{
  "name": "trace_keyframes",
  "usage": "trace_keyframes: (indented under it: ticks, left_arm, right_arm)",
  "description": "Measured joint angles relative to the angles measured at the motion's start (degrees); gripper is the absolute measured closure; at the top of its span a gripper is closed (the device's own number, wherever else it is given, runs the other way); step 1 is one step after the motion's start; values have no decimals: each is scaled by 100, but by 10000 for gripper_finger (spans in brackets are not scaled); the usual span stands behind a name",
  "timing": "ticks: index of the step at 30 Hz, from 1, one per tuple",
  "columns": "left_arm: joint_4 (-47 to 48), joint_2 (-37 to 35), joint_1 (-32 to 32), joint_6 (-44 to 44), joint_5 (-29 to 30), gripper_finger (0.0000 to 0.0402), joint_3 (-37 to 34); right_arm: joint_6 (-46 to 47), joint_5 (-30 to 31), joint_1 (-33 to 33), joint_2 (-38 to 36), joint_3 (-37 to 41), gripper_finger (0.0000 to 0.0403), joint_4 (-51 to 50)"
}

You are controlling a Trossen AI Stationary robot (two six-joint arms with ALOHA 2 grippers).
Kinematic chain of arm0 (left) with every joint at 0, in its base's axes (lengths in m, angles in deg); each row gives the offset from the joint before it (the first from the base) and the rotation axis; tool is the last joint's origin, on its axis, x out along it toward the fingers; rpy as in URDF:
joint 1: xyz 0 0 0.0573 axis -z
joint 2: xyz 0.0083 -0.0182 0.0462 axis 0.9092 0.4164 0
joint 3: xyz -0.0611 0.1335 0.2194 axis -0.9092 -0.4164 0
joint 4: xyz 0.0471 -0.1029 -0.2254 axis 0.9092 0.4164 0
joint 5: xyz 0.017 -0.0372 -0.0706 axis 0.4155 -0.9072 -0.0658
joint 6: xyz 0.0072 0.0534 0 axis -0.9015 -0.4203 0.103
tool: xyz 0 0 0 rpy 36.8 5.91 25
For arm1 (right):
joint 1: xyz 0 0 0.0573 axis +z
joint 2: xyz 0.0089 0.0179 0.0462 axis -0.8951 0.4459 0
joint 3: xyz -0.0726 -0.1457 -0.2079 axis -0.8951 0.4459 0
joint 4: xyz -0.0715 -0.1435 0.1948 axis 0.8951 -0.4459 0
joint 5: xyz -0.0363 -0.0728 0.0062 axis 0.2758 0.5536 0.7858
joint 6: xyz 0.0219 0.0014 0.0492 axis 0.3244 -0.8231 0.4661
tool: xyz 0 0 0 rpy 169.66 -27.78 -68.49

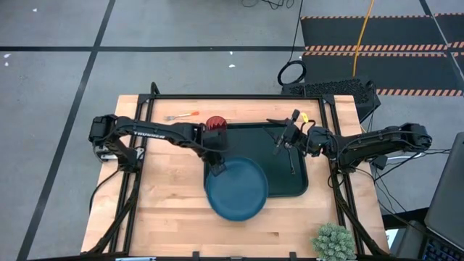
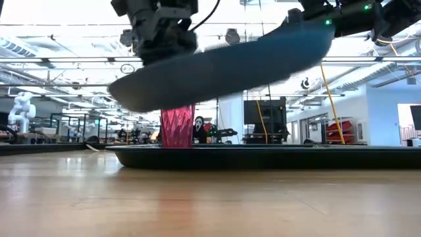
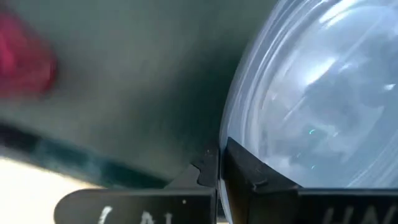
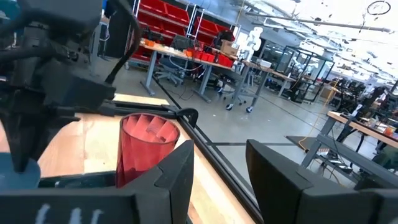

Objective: Pick and place plate/cup/fork/spoon on tray
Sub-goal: Put the blue plate to the left of the black spoon on the black tray

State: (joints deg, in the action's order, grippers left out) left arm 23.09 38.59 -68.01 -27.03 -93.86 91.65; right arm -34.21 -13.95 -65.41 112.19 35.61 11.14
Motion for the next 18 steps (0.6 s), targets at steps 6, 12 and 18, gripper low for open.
trace_keyframes:
  ticks: [6,12,18]
  left_arm:
    - [551,392,66,-742,411,394,1079]
    - [1479,965,138,-1214,641,394,1892]
    - [1564,1577,130,-1672,636,394,2302]
  right_arm:
    - [-74,6,0,-56,0,261,-34]
    - [-490,1509,181,-724,0,261,-832]
    - [-76,2536,459,-1850,0,261,-2045]
